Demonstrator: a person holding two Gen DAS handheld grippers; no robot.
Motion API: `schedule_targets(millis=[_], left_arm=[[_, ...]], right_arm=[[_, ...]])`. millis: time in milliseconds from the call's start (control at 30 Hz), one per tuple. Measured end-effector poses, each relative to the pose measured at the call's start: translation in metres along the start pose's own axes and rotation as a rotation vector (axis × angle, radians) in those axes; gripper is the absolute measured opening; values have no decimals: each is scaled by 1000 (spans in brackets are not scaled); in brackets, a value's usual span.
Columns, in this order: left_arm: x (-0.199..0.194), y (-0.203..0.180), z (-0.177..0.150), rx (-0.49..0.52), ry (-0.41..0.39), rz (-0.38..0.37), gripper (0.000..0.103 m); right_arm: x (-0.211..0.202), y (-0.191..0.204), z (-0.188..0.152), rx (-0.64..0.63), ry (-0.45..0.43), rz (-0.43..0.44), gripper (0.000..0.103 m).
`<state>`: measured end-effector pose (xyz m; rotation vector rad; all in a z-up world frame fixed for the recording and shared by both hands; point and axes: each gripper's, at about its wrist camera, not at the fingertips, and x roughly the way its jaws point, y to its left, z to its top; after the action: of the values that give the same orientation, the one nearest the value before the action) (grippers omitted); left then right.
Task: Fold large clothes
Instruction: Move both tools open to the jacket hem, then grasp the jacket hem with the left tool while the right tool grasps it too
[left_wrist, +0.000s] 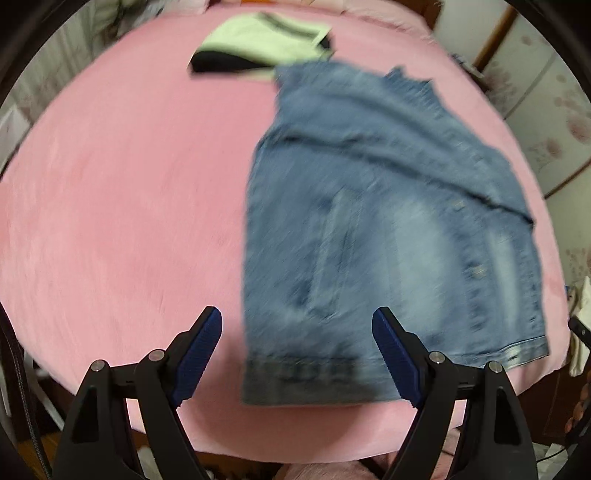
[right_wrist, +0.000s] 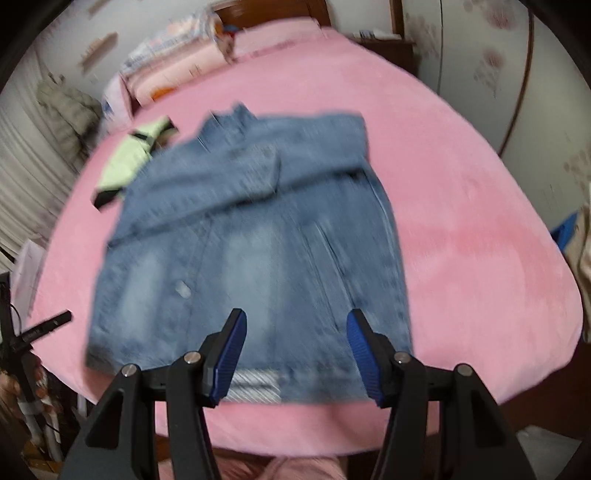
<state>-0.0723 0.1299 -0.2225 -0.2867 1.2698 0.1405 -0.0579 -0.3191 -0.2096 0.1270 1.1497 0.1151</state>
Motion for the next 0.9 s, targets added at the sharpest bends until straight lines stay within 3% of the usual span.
schedule_targets(millis=[133, 300, 700, 900], left_arm=[[28, 25, -19, -55, 63, -33, 82], [48, 43, -32, -94, 100, -57, 82], [62, 55, -39, -102, 89, -132, 90], [62, 46, -39, -63, 119, -181, 90]], right_arm=[[25, -29, -21, 34, 79, -45, 56], [40, -59, -33, 93, 109, -51, 56], [77, -102, -47, 231, 170, 113, 57], [86, -108, -46, 258, 209, 152, 58]])
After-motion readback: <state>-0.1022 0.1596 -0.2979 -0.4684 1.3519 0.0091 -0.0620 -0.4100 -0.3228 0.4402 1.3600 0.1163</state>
